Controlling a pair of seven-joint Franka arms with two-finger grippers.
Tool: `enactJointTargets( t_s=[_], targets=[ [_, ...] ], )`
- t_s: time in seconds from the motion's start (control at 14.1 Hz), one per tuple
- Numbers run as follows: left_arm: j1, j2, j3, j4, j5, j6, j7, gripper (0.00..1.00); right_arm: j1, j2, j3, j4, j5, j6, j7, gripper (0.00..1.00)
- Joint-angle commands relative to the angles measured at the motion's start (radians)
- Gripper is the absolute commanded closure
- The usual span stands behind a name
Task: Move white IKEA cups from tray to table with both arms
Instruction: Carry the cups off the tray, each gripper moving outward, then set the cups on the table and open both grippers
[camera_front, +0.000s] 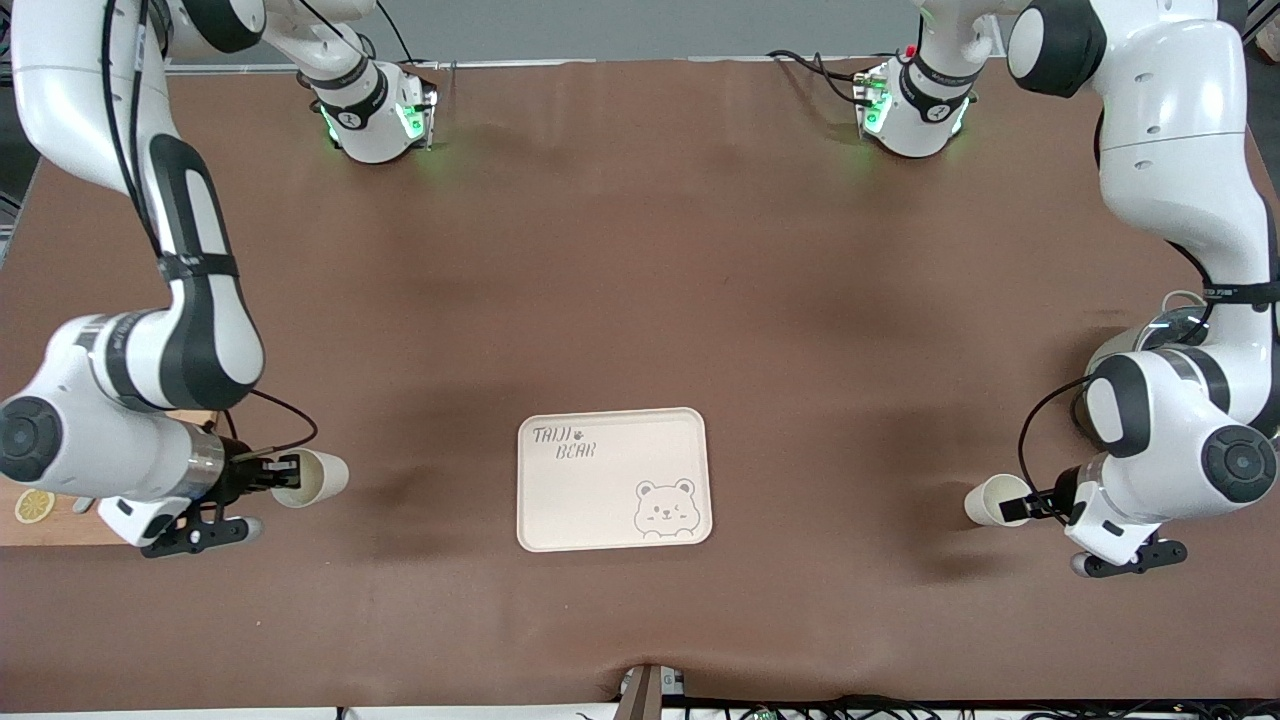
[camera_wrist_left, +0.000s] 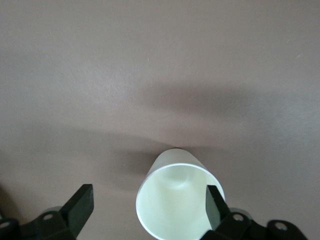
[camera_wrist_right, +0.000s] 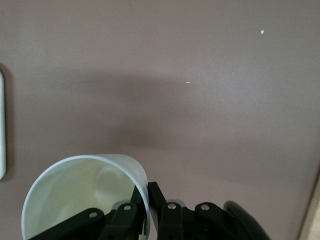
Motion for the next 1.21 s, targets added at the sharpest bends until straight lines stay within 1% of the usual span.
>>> enactJointTargets(
  t_s=[0.0,0.14,0.36,0.78,1.14],
  targets=[
    [-0.001,-0.067,-0.001,-0.018,-0.013,-0.009,0.043,0.0,-0.016,0.0,0.013,-0.054,0.014,0.074,-0.027,1.0],
    [0.002,-0.121,-0.002,-0.021,-0.016,-0.03,0.057,0.0,-0.016,0.014,0.013,-0.081,0.012,0.138,-0.027,1.0],
    [0.002,-0.197,-0.002,-0.019,-0.016,-0.113,0.08,0.0,-0.018,0.063,0.013,-0.091,0.012,0.227,-0.048,1.0],
    [-0.001,-0.357,-0.002,-0.019,-0.014,-0.275,0.123,0.0,-0.015,0.124,0.013,-0.091,0.014,0.319,-0.048,1.0],
    [-0.007,-0.467,-0.002,-0.016,-0.011,-0.383,0.123,0.0,-0.015,0.143,0.013,-0.093,0.014,0.338,-0.048,1.0]
  ],
)
